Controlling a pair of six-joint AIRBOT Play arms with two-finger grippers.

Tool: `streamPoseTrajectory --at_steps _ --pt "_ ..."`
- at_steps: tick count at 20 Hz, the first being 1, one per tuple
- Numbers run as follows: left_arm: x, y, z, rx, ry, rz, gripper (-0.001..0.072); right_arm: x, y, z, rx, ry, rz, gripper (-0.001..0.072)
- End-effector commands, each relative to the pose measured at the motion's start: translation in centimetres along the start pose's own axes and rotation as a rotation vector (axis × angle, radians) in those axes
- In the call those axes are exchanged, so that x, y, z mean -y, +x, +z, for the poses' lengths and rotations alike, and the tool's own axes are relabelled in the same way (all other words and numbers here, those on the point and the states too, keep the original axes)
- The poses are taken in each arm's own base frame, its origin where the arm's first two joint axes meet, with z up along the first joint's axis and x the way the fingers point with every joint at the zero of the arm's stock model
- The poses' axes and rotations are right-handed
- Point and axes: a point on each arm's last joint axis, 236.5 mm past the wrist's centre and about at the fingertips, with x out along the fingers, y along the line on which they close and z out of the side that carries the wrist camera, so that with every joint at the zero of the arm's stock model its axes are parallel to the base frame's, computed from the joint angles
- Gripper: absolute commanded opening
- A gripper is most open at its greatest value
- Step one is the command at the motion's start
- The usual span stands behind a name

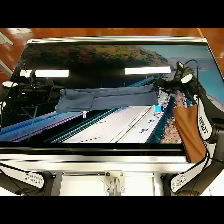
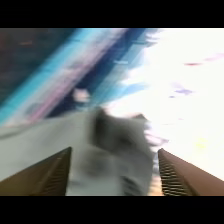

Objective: Fold the shirts.

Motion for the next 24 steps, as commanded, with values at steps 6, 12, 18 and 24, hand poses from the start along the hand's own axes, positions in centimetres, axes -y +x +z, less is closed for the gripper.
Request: streamPoseTrajectory --at_steps 6,12,18,24 --pt "7.2 -1.7 -1.5 -0.087 0.113 -0.126 0.0649 -1.4 1.9 -3.0 -0.127 0.227 0.166 0.0687" --pt "8.5 -1.3 -2.1 -0.099 0.136 -0.137 0.0632 -4.4 4.0 -3.6 -0.124 0.279 0.240 0.0315" --pt "11.1 2.7 -4.5 -0.137 0.267 -0.139 0.0044 -8.2 -2.7 -2.6 -0.151 0.136 0.335 0.0058" --pt "12.8 13.3 -11.0 -0.143 0.377 -0.019 0.0043 -16.3 -16.2 -2.9 -0.150 -0.036 0.422 0.0058"
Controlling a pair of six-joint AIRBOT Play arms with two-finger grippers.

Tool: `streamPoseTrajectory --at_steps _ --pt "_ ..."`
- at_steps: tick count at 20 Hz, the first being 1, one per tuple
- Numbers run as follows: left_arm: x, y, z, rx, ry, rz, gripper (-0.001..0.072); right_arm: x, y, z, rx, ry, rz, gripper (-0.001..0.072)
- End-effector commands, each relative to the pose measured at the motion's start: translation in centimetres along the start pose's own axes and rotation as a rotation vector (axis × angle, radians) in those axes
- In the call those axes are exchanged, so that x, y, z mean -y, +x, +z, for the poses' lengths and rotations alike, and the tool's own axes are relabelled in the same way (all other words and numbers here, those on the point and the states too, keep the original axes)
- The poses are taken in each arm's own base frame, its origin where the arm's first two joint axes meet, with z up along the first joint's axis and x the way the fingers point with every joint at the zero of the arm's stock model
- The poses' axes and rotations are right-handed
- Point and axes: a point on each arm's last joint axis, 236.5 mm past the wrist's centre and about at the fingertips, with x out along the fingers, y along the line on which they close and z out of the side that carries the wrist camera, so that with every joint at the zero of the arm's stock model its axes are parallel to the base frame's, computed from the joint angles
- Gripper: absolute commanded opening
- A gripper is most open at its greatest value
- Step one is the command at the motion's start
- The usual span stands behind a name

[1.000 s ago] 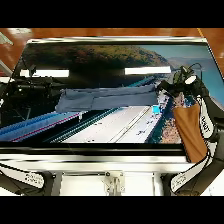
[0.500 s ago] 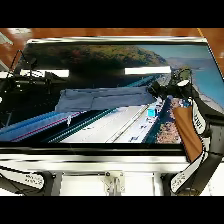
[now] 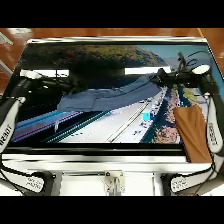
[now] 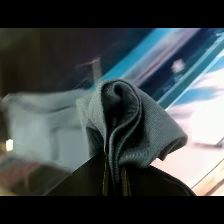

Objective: Fold the shirts.

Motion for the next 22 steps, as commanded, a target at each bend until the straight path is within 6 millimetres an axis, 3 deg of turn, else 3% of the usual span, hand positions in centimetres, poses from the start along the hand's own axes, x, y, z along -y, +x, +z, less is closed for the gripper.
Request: streamPoseTrajectory --at_steps 1,6,9,11,13,15,17,19,22 --pt "2.1 6.3 -3.0 -0.009 0.065 0.054 0.0043 -7.0 -5.1 -3.0 -0.060 -0.082 0.046 0.0058" --pt "9.3 12.8 -8.5 -0.057 0.102 -0.008 0.0044 -14.9 -11.6 -5.8 -0.008 -0.158 0.089 0.0058" --pt "12.4 16.8 -13.0 -0.102 0.084 -0.039 0.0044 -16.8 -14.7 -6.5 0.056 -0.188 0.066 0.0058" --pt "12.9 19.5 -13.8 -0.046 0.027 -0.036 0.0045 -17.9 -16.0 -7.4 0.062 -0.182 0.073 0.0058" --pt "12.9 20.2 -12.6 0.011 -0.106 -0.062 0.0045 -18.5 -17.0 -8.4 0.055 -0.191 0.071 0.0058" --pt "12.7 18.7 -10.5 0.035 -0.131 -0.086 0.0044 -17.9 -17.2 -9.1 0.038 -0.187 0.030 0.0058" --pt "13.5 14.7 -6.6 0.101 0.003 -0.105 0.0043 -16.6 -16.1 -10.1 -0.002 -0.234 -0.060 0.0058" --pt "14.2 8.9 -2.1 0.206 0.097 -0.088 0.0043 -16.6 -13.6 -10.2 -0.005 -0.290 -0.130 0.0058" --pt "15.3 -2.1 4.2 0.409 0.217 -0.041 0.0043 -20.1 -6.8 -9.6 0.033 -0.367 -0.064 0.0058"
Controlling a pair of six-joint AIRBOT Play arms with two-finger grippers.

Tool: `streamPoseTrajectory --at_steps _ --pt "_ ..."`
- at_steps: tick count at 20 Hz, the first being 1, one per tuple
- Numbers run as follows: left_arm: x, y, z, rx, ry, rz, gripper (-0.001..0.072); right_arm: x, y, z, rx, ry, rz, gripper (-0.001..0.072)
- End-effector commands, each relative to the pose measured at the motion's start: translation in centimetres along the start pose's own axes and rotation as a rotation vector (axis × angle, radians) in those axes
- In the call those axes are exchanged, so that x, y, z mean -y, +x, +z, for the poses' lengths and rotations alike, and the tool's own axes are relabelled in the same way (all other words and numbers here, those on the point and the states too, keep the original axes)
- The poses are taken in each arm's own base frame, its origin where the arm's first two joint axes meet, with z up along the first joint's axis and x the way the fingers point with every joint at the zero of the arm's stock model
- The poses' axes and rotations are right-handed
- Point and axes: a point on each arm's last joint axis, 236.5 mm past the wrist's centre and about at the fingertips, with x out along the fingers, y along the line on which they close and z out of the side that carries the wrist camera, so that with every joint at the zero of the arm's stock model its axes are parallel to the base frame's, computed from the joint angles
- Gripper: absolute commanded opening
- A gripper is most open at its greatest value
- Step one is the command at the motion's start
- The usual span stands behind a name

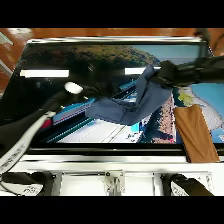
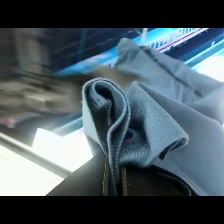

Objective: Fold the shirts.

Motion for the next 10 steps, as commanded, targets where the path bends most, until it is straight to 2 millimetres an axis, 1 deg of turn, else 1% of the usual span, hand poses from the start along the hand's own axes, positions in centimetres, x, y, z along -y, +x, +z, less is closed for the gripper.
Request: streamPoseTrajectory --at_steps 1,2,3,4,5,6,7,8,9,10 --pt "1.8 -10.9 9.5 0.226 0.155 0.040 0.0043 -3.2 7.1 1.6 0.064 -0.082 0.019 0.0058" --pt "2.7 -14.7 12.0 0.309 0.177 0.047 0.0043 -4.3 10.2 1.6 0.068 -0.096 0.041 0.0059" --pt "3.8 -18.9 14.2 0.397 0.205 0.058 0.0043 -5.1 13.2 1.3 0.066 -0.102 0.056 0.0059" --pt "5.0 -22.7 15.7 0.471 0.234 0.068 0.0043 -5.8 16.6 0.6 0.059 -0.100 0.066 0.0058" --pt "6.4 -26.5 16.5 0.533 0.269 0.076 0.0044 -6.2 20.0 -0.3 0.053 -0.085 0.072 0.0059" --pt "7.8 -29.5 16.6 0.574 0.303 0.082 0.0044 -6.3 23.1 -1.3 0.051 -0.063 0.073 0.0077" --pt "9.3 -32.0 16.1 0.598 0.340 0.085 0.0044 -6.3 26.1 -2.3 0.051 -0.034 0.074 0.0174" --pt "10.6 -33.7 15.4 0.607 0.373 0.087 0.0044 -6.2 28.6 -3.5 0.043 0.015 0.082 0.0518" --pt "11.6 -34.9 14.4 0.602 0.402 0.089 0.0044 -6.0 30.4 -4.4 0.029 0.080 0.094 0.0680" --pt "12.3 -35.6 13.5 0.587 0.429 0.096 0.0044 -6.0 31.3 -5.1 0.002 0.145 0.114 0.0680"
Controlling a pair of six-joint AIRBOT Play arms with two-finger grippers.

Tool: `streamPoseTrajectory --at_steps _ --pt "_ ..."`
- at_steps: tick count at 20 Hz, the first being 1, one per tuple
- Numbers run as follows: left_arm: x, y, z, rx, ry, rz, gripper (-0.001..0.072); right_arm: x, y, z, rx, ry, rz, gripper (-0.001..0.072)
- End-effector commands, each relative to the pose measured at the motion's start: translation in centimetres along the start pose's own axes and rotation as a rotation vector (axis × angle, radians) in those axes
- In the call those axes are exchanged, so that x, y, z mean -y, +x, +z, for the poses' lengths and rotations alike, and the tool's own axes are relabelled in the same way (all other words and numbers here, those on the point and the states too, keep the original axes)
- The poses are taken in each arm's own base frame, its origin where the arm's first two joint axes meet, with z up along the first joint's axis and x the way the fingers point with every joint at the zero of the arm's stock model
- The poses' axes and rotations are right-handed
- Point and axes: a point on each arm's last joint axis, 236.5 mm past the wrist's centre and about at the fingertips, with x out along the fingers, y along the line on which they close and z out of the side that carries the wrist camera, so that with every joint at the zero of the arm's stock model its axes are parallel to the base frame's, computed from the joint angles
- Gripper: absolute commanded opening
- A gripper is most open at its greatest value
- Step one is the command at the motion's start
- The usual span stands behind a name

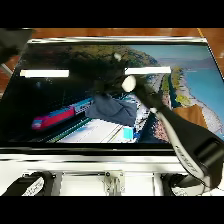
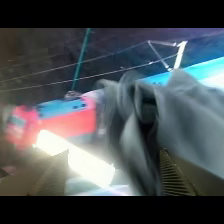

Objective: Fold the shirts.

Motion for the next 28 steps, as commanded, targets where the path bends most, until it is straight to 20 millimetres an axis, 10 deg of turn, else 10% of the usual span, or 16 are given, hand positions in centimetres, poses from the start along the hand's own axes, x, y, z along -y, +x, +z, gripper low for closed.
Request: streamPoseTrajectory --at_steps 1,5,10,23,24,26,28 --pt "3.1 -5.8 0.9 -0.011 0.134 0.009 0.0044 0.3 5.5 -1.9 0.006 0.161 0.040 0.0680" --pt "1.6 -6.9 -1.6 -0.131 0.200 0.087 0.0044 5.2 -0.8 -1.0 -0.109 0.008 -0.091 0.0679" --pt "1.0 -6.7 -2.1 -0.142 0.189 0.096 0.0044 22.7 -17.1 -6.6 -0.569 0.061 -0.633 0.0680" --pt "0.9 -6.6 -2.1 -0.144 0.171 0.097 0.0044 22.1 -2.1 -11.5 -0.402 0.434 -0.181 0.0679" --pt "0.9 -6.6 -2.1 -0.143 0.158 0.098 0.0044 22.3 -1.9 -11.7 -0.406 0.440 -0.181 0.0632" --pt "0.9 -6.6 -2.1 -0.143 0.152 0.099 0.0044 22.3 -2.0 -11.4 -0.403 0.423 -0.183 0.0114" --pt "0.8 -6.6 -2.1 -0.143 0.153 0.099 0.0044 21.5 -3.1 -9.4 -0.393 0.372 -0.151 0.0058"
